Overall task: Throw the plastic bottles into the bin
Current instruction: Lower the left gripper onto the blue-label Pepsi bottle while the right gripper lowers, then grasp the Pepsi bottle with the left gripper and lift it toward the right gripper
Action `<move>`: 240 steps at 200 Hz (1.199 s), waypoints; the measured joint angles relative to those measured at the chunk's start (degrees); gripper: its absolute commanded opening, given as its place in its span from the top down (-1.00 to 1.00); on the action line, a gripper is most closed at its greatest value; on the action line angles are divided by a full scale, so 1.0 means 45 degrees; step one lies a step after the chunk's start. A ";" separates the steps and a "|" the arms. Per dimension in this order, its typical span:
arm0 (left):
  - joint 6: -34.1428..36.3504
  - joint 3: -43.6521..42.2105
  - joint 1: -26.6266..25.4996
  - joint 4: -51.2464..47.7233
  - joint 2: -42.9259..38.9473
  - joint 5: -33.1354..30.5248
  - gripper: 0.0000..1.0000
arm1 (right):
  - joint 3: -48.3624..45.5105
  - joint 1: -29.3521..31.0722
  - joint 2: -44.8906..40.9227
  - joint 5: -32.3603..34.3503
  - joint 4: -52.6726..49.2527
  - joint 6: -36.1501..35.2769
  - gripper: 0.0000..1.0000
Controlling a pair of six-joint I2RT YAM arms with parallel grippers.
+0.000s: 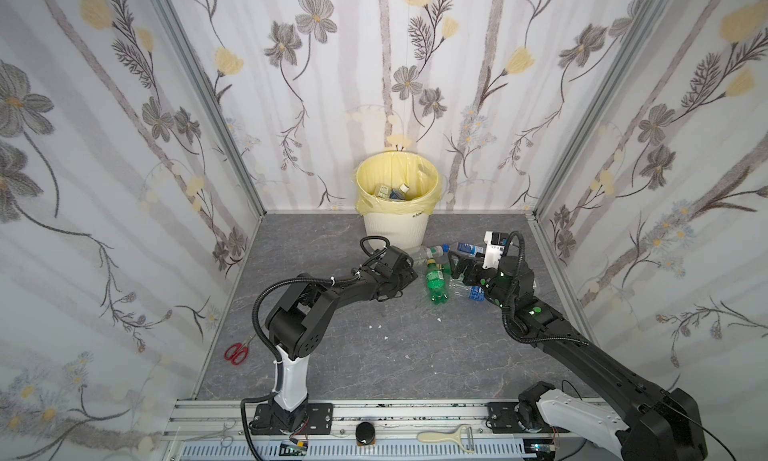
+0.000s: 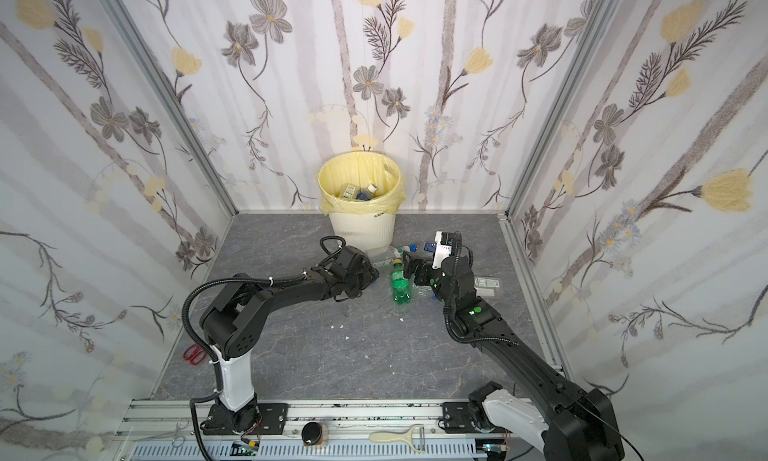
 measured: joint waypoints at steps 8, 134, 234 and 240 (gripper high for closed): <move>-0.0078 0.0000 0.0000 0.0034 0.0087 -0.0078 -0.44 | -0.0044 0.0005 0.0019 -0.0189 -0.0010 -0.0044 -0.99; -0.0214 -0.0039 0.0087 0.0967 0.0758 -0.0656 0.00 | -0.0175 0.0165 0.1710 -0.2089 -0.0529 -0.0685 -0.99; 0.0355 -0.0073 0.0248 0.1044 0.0680 -0.1093 0.09 | -0.0175 0.0180 0.1909 -0.2497 -0.0486 -0.0631 -0.99; 0.0398 -0.0073 0.0253 0.1044 0.0680 -0.1122 0.09 | -0.0175 0.0180 0.1914 -0.2497 -0.0481 -0.0617 -0.99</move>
